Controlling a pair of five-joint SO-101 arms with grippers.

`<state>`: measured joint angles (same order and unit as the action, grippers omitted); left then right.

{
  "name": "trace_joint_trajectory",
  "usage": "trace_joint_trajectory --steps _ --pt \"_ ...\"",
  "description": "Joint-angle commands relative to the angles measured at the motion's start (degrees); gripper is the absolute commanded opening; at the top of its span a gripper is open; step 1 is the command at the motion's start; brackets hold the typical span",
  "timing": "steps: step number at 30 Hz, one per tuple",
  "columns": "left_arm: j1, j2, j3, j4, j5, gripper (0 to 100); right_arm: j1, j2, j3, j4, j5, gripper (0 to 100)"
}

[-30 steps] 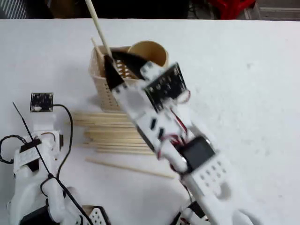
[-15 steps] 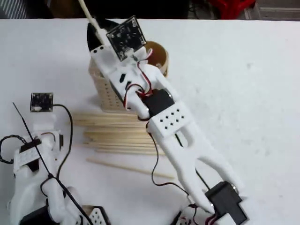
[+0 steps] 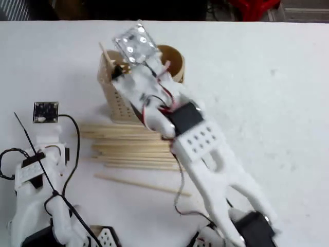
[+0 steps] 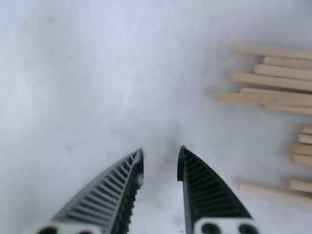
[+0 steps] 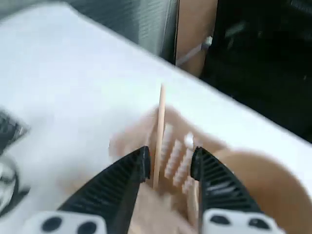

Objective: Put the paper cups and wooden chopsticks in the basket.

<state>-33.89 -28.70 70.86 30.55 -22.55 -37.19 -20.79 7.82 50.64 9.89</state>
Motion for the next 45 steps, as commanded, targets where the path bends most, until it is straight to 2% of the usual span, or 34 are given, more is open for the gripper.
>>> trace_joint_trajectory --steps 1,5,7,10,16,19,24,31,36,41,45 --pt "-0.31 -0.13 -0.18 -1.05 -0.62 13 -2.51 -5.41 -0.88 15.52 9.49 15.2" --pt "-0.31 -0.13 -0.18 -1.05 -0.62 13 -5.41 -0.84 0.7 29.93 19.6 15.2" --pt "-0.31 -0.13 -0.18 -1.05 -0.62 13 -5.41 2.15 3.52 32.66 22.77 15.2" --pt "-0.31 -0.13 -0.18 -1.05 -0.62 13 -5.41 4.97 11.25 30.9 28.22 15.2" --pt "-0.31 -0.13 -0.18 -1.05 -0.62 13 -8.31 5.49 30.77 16.92 33.41 15.2" --pt "-0.31 -0.13 -0.18 -1.05 -0.62 13 -11.47 5.49 36.75 11.3 32.88 15.2" --pt "-0.31 -0.13 -0.18 -1.05 -0.62 13 -15.25 6.11 39.21 8.13 30.95 15.6" --pt "-0.31 -0.13 -0.18 -1.05 -0.62 13 -15.52 6.2 43.16 1.45 29.63 28.5" --pt "-0.31 -0.13 -0.18 -1.05 -0.62 13 -15.78 6.2 43.43 2.24 29.45 25.5" --pt "-0.31 -0.13 -0.18 -1.05 -0.62 13 -19.12 6.29 44.66 2.33 29.45 21.1" --pt "-0.31 -0.13 -0.18 -1.05 -0.62 13 -17.98 6.29 44.31 2.24 29.63 18.9"
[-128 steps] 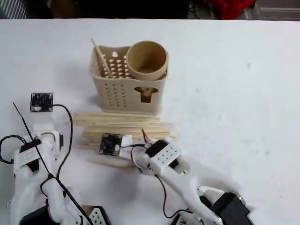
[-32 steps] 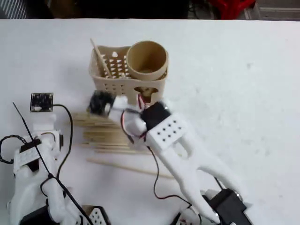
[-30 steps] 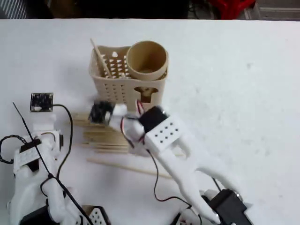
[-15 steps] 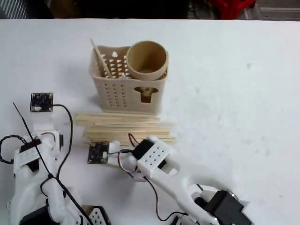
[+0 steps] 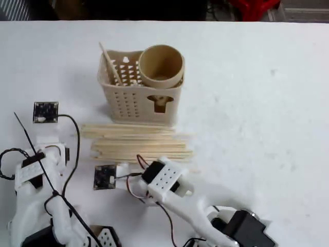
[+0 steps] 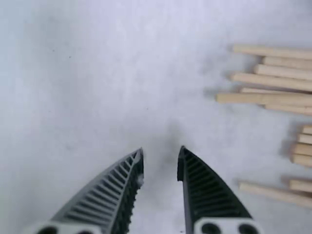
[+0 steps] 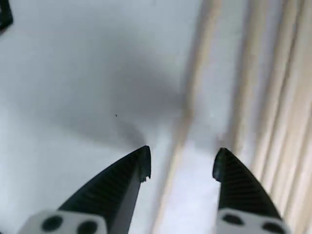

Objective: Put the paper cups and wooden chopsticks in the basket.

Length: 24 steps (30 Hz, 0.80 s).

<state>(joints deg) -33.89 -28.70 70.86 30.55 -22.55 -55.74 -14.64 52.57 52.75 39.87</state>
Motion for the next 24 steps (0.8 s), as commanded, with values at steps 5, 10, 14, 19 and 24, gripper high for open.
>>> trace_joint_trajectory --steps 5,10,14,19,24 --pt "-0.31 -0.13 -0.18 -1.05 -0.62 13 1.8 3.74 -2.2 0.04 -0.18 18.0" --pt "-0.31 -0.13 -0.18 -1.05 -0.62 13 3.03 10.68 -8.53 2.77 -0.18 16.9" --pt "-0.31 -0.13 -0.18 -1.05 -0.62 13 5.93 13.41 -10.46 2.51 -0.09 10.4" --pt "-0.31 -0.13 -0.18 -1.05 -0.62 13 11.74 14.73 -10.73 0.48 3.43 9.8" --pt "-0.31 -0.13 -0.18 -1.05 -0.62 13 17.1 14.9 -10.73 -0.75 3.78 7.5"
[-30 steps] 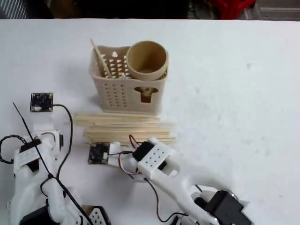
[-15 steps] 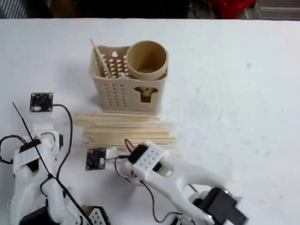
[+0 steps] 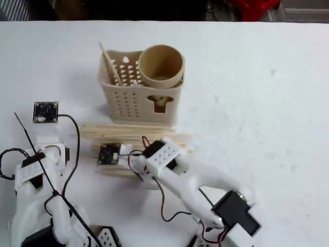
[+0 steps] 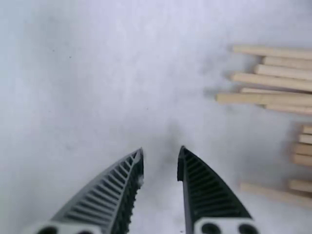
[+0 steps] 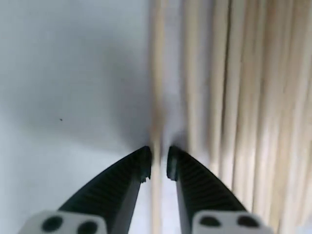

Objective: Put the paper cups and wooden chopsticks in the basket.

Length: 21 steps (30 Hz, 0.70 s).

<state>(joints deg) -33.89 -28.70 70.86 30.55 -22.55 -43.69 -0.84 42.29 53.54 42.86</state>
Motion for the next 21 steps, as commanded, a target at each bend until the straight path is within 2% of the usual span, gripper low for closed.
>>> trace_joint_trajectory --steps 1,6,12,18,21 --pt "-0.31 -0.13 -0.18 -1.05 -0.62 13 5.67 1.1 -0.44 -1.54 0.79 7.0" --pt "-0.31 -0.13 -0.18 -1.05 -0.62 13 6.46 0.66 -0.26 -1.1 0.79 7.9" --pt "-0.31 -0.13 -0.18 -1.05 -0.62 13 3.82 0.04 -1.23 3.56 0.79 23.1" --pt "-0.31 -0.13 -0.18 -1.05 -0.62 13 0.66 -4.62 -2.2 4.35 0.79 20.1" --pt "-0.31 -0.13 -0.18 -1.05 -0.62 13 -1.63 -4.88 -2.37 0.84 0.53 19.4"
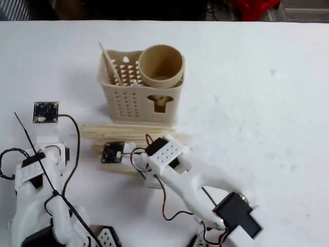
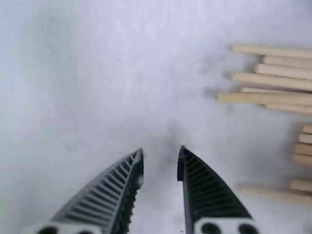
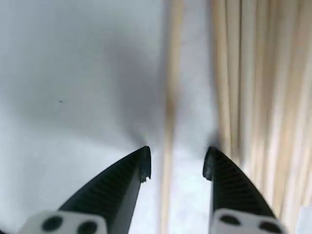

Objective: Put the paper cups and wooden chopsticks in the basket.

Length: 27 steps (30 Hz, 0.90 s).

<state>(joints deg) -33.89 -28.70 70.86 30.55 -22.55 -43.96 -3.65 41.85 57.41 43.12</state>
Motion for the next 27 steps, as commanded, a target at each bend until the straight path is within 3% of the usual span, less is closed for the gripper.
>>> trace_joint_trajectory --steps 1,11,16,21,27 --pt "-0.31 -0.13 -0.18 -1.05 -0.62 13 -2.33 -1.45 -1.93 -4.18 0.26 19.4" --pt "-0.31 -0.13 -0.18 -1.05 -0.7 13 -6.37 6.99 -2.29 -12.88 0.18 19.2" --pt "-0.31 -0.13 -0.18 -1.05 -0.7 13 -6.29 7.34 -2.99 -12.62 0.18 0.2" --pt "-0.31 -0.13 -0.18 -1.05 -0.7 13 -6.37 6.11 -3.16 -8.66 -3.25 1.9" --pt "-0.31 -0.13 -0.18 -1.05 -0.7 13 -6.37 -7.78 -2.64 -0.31 -7.38 1.6"
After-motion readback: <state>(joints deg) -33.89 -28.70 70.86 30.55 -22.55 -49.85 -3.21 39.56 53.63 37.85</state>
